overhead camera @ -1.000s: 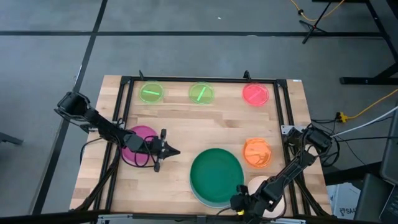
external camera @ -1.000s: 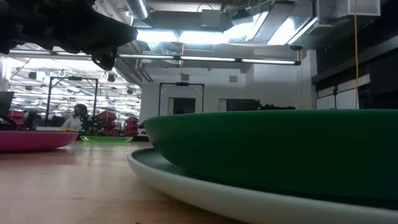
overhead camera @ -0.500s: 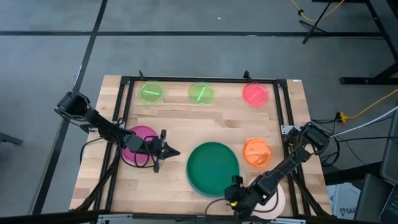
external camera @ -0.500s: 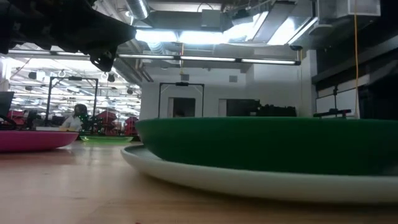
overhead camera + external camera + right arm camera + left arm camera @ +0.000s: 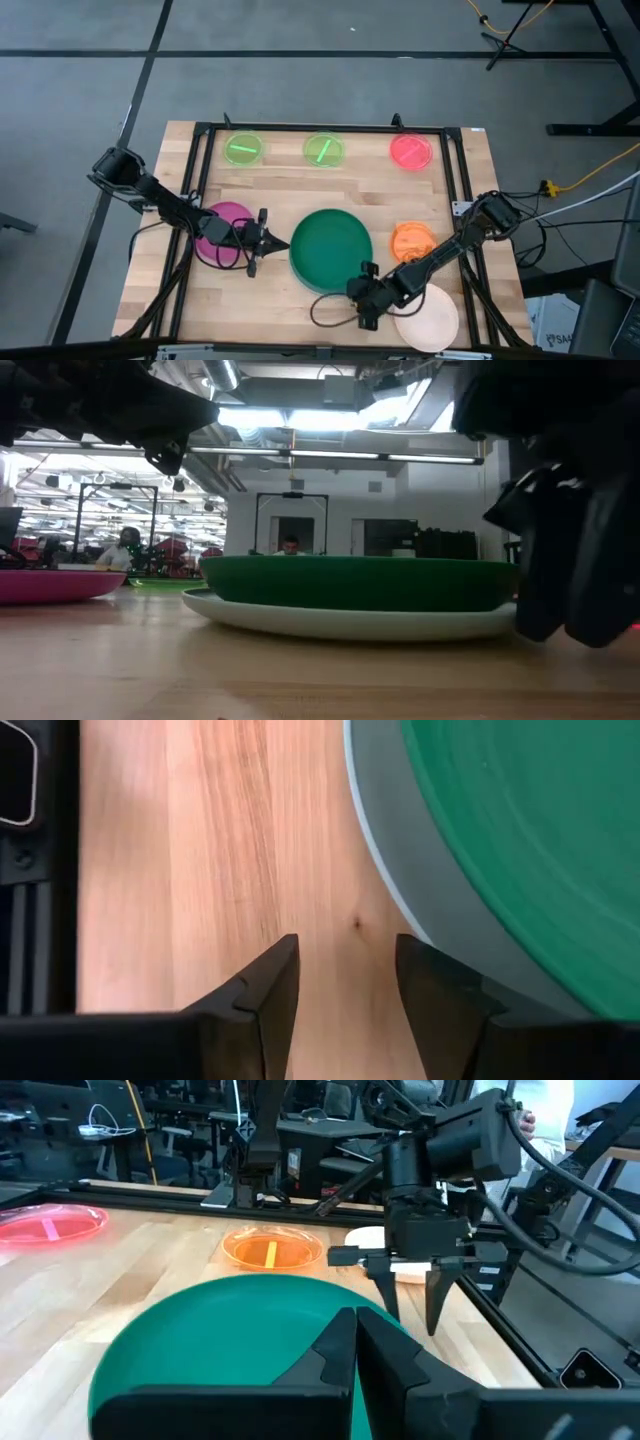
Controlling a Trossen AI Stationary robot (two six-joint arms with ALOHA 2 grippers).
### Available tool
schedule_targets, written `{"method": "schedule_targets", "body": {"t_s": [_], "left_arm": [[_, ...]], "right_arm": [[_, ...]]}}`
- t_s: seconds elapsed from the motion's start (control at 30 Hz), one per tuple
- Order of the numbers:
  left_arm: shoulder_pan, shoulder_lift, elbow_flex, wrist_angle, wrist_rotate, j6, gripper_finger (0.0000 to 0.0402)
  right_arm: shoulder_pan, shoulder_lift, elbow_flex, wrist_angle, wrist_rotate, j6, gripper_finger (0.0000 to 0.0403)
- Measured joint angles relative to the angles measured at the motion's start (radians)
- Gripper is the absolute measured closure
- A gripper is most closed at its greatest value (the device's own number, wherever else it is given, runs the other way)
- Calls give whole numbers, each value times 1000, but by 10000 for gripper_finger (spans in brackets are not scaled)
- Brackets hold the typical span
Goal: Stack plastic plates
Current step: Move the stacked plates to the center of the table, then stack the pink plate on top of the green plate
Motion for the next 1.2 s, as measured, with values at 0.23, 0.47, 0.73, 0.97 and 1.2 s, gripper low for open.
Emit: {"method": "schedule_targets", "body": {"t_s": [0.23,0.47,0.73,0.97,1.2], "left_arm": [[-4,0,0,0,1,-5,395],[-23,0,0,0,-3,-5,395],[-27,0,0,1,-14,-6,395],[-27,0,0,1,-14,-9,395],[-44,0,0,1,-16,-17,395]], "right_arm": [[1,-97,0,-90,-11,-22,238],[22,-250,0,-263,131,-24,238],[29,-350,-1,-500,233,28,238],[28,-398,-1,-685,254,87,238],[29,-488,-95,-694,237,193,238]]}}
